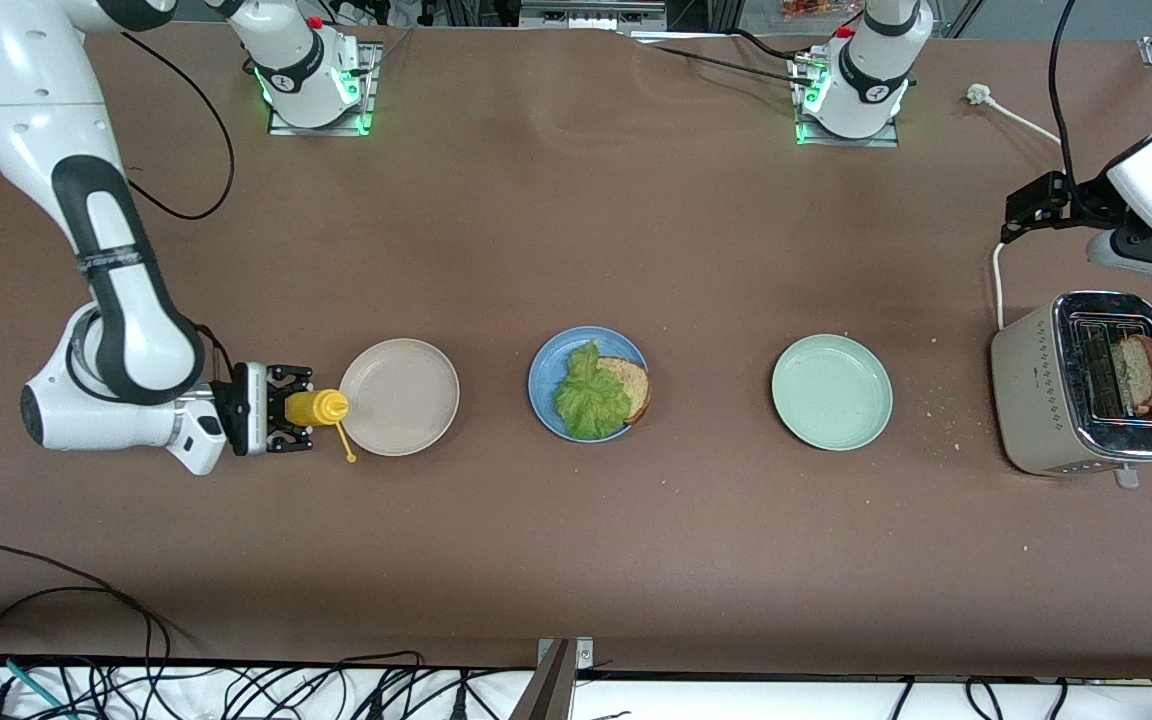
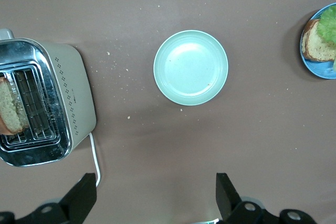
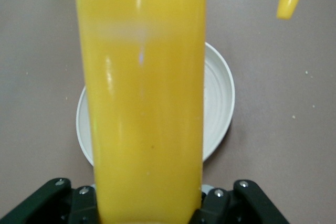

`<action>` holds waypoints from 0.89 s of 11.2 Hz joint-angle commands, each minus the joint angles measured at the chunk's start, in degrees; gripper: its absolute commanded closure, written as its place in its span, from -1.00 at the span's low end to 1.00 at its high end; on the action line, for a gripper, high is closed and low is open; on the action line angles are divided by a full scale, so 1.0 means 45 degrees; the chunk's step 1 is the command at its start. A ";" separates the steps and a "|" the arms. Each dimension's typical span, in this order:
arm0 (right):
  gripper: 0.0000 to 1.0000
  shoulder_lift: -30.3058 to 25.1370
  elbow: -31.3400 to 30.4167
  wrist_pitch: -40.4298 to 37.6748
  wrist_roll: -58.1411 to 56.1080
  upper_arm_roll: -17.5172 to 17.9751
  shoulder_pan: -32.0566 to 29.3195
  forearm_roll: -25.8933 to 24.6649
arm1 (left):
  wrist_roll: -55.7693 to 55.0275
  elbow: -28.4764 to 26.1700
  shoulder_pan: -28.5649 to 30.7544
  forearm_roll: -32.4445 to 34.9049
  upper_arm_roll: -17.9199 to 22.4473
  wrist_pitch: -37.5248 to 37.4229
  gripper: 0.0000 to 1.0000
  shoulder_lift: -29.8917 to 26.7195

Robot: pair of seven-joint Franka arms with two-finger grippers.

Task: Make sandwich in blue plate with both arms
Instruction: 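Lift the yellow bottle and carry it toward the blue plate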

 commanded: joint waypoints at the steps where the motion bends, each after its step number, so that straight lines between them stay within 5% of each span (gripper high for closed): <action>1: 1.00 -0.1145 -0.0226 0.0054 0.3719 -0.0040 0.1372 -0.1941 | -0.0009 0.0174 0.0036 0.0219 -0.0083 -0.0203 -1.00 0.0033; 10: 1.00 -0.1558 -0.0069 0.0034 1.1124 -0.0196 0.5495 -0.5945 | -0.0029 0.0194 0.0017 0.0200 -0.0102 -0.0203 -1.00 0.0033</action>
